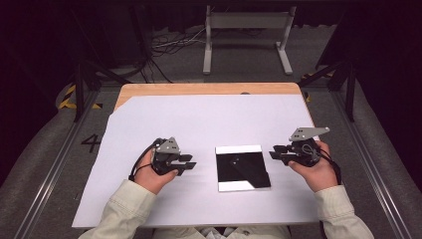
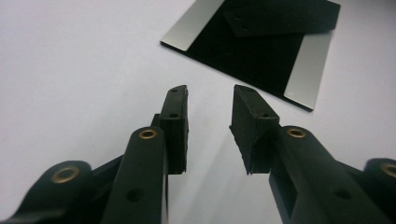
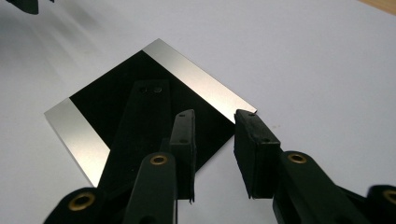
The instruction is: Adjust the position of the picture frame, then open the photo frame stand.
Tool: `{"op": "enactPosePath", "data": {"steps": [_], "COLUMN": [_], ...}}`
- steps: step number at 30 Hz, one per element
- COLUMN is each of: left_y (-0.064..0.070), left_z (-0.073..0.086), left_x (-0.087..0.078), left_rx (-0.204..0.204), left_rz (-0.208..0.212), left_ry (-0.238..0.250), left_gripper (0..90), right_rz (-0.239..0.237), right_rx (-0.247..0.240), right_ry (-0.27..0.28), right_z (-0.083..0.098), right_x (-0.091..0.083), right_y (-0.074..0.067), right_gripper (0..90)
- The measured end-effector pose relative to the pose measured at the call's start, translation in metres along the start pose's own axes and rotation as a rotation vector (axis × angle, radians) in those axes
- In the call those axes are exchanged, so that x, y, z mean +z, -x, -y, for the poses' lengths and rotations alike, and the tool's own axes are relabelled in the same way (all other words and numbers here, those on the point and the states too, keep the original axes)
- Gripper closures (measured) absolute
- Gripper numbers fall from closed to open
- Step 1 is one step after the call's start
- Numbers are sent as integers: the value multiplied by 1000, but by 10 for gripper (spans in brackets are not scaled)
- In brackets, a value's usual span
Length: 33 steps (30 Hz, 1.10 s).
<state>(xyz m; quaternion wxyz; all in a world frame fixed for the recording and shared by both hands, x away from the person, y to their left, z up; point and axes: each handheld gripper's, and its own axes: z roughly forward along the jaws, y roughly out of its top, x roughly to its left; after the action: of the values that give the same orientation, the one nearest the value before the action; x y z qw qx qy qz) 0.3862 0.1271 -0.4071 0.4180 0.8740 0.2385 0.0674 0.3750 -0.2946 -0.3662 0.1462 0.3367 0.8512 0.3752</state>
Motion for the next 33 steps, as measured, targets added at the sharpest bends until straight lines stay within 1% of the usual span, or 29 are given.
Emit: {"op": "enactPosePath", "data": {"steps": [2,3,4,5,6,7,8,9,11,12,15,16,18,22,29,31,33], "left_y": [-4,-4,-8,-10,-10,-15,-15,-18,-22,-23,-27,-28,-29,-31,-33,-33,-34], "left_z": [1,1,3,4,4,7,7,8,11,12,14,15,16,18,20,20,20], "left_x": [-2,-2,-4,-5,-5,-7,-7,-8,-10,-12,-14,-14,-13,-13,-14,-14,-14], "left_rx": [-2,-2,-19,-25,-25,-40,-40,-48,-63,-79,-82,-90,-86,-90,-103,-100,-96], "left_rz": [-21,-21,-45,-55,-55,-76,-76,-85,-93,-95,-107,-110,-120,-125,-135,-136,-136], "left_ry": [3,3,19,24,24,37,37,44,60,66,78,80,77,75,74,71,70], "left_gripper": [626,613,589,578,562,550,543,543,527,522,492,484,468,460,445,444,444], "right_rz": [-1,-1,-2,-1,0,0,-2,-2,-4,-6,-16,-19,-27,-36,-57,-62,-60], "right_rx": [-3,-4,-8,-9,-10,-11,-10,-10,-9,-7,3,4,5,-4,-29,-42,-43], "right_ry": [1,0,-3,-4,-5,-5,-4,-4,-5,-8,-11,-12,-17,-28,-69,-85,-94], "right_z": [-1,-1,-1,-1,-1,-1,-2,-2,-2,-2,-2,-2,-1,-2,0,1,2], "right_x": [-2,-3,-4,-4,-5,-5,-6,-6,-6,-6,-7,-8,-8,-10,-16,-18,-18], "right_y": [-1,-2,-3,-3,-3,-3,-4,-4,-4,-5,-7,-7,-9,-12,-19,-21,-22], "right_gripper": [686,685,683,681,679,677,674,674,670,667,657,659,666,679,694,697,700]}}
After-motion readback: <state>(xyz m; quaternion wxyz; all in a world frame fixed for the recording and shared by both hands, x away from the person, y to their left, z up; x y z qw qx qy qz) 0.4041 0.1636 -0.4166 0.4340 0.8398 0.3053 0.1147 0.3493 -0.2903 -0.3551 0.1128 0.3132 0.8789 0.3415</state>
